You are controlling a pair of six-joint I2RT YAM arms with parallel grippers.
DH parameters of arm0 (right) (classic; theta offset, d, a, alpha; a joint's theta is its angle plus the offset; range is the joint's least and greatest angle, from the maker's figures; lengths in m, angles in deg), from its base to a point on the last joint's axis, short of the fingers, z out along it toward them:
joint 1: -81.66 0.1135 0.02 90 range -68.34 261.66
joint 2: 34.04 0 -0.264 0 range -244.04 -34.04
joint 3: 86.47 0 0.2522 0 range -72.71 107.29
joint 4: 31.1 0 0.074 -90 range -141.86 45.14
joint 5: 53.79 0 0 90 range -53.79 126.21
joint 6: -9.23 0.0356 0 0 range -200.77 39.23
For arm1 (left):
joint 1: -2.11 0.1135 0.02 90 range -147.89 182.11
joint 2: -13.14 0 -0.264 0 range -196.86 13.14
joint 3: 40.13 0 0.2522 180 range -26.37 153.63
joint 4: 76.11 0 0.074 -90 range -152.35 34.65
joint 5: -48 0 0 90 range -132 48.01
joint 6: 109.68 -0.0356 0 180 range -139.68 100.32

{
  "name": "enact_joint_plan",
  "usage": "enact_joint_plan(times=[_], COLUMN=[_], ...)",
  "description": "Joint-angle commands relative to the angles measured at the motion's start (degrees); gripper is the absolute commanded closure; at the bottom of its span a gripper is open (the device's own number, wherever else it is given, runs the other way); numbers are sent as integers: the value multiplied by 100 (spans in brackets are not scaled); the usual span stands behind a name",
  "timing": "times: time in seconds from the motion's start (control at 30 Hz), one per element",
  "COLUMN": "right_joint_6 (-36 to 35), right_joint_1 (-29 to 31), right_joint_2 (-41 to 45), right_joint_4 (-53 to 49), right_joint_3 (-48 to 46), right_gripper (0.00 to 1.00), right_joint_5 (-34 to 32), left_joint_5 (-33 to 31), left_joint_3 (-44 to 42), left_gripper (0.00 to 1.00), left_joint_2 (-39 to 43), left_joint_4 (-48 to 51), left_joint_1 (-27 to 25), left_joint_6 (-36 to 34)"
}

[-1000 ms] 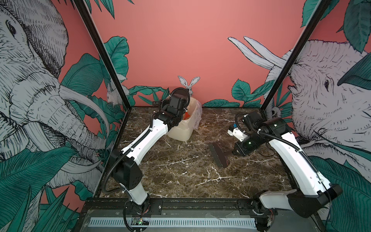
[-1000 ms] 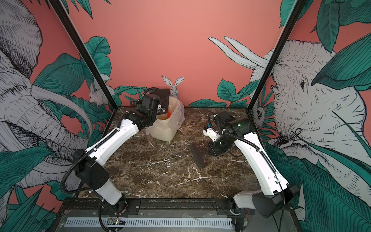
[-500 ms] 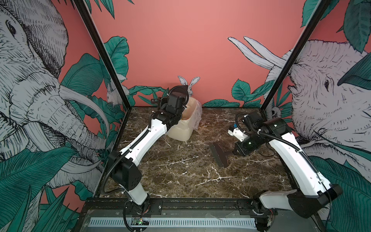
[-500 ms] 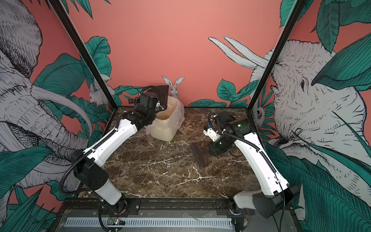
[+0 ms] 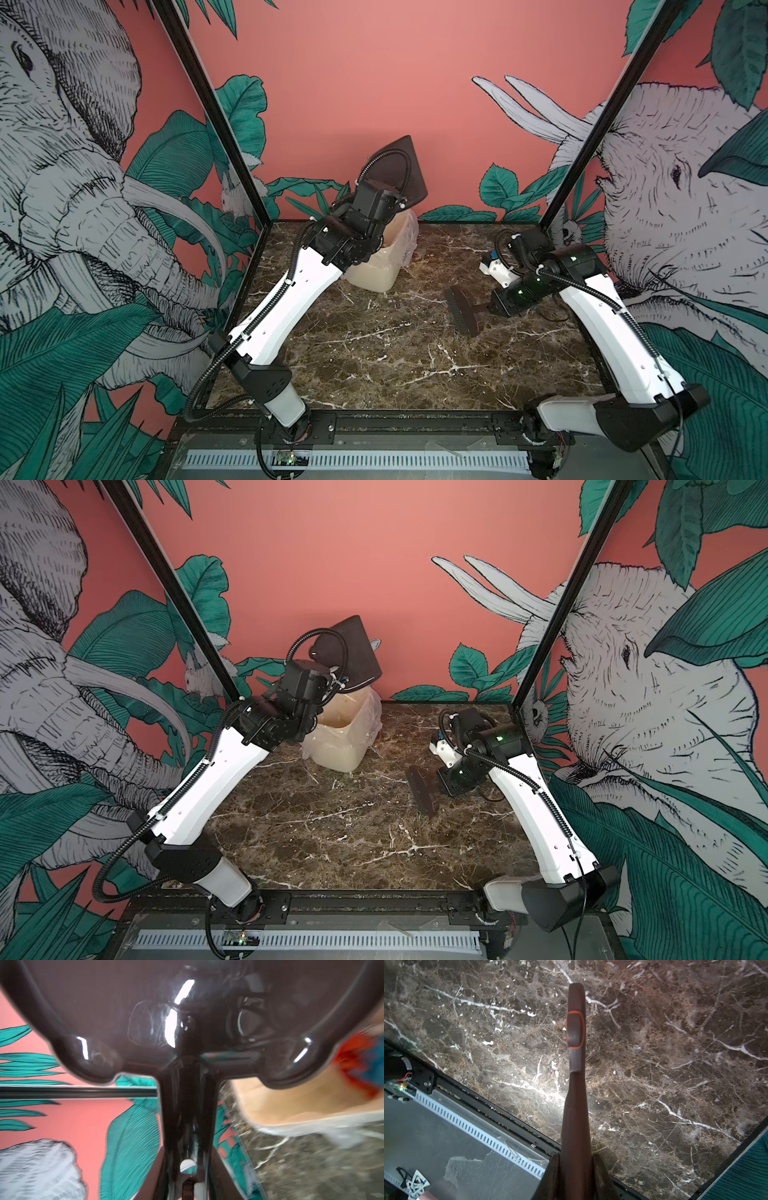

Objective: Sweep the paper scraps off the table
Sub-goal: 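Lower the dustpan with the left gripper while the right gripper sets the brush down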

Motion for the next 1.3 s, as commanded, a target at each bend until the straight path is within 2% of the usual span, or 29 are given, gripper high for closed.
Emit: enact_joint_plan(times=[0.0, 0.17, 0.3, 0.53, 0.63, 0.77, 0.93, 1.17, 1.27], right_joint_6=[-22, 226, 399, 947, 1141, 1475, 1678, 1727, 1793], right_joint_1=[-323, -692, -887, -1833, -2234, -2475, -2755, -2972, -3061], right_joint_2=[139, 72, -79, 45, 110, 198, 354, 533, 549], right_joint_4=[494, 1210, 1652, 2605, 2868, 3216, 3313, 3255, 3311], right_joint_3=[144, -96, -233, -1428, -2023, -2634, -3058, -3262, -3475], right_gripper=[100, 100, 100, 100, 100, 100, 100, 63, 61], right_joint_5=[51, 313, 622, 2032, 2442, 2773, 2718, 2384, 2366], left_joint_5=[550, 1053, 1878, 2508, 2705, 2896, 2997, 3124, 3125], left_joint_3=[-11, -641, -1487, -3048, -3650, -4150, -4557, -4996, -5066], left_gripper=[100, 100, 100, 100, 100, 100, 100, 100, 100], left_joint_2=[28, 135, 373, 749, 915, 948, 912, 938, 938], left_joint_4=[731, 617, 235, -272, -635, -959, -1207, -1547, -1555], left_joint_1=[-397, -872, -993, -1150, -1209, -1297, -1412, -1487, -1502], left_joint_6=[1506, 2463, 3149, 4159, 4380, 4528, 4741, 4970, 4973])
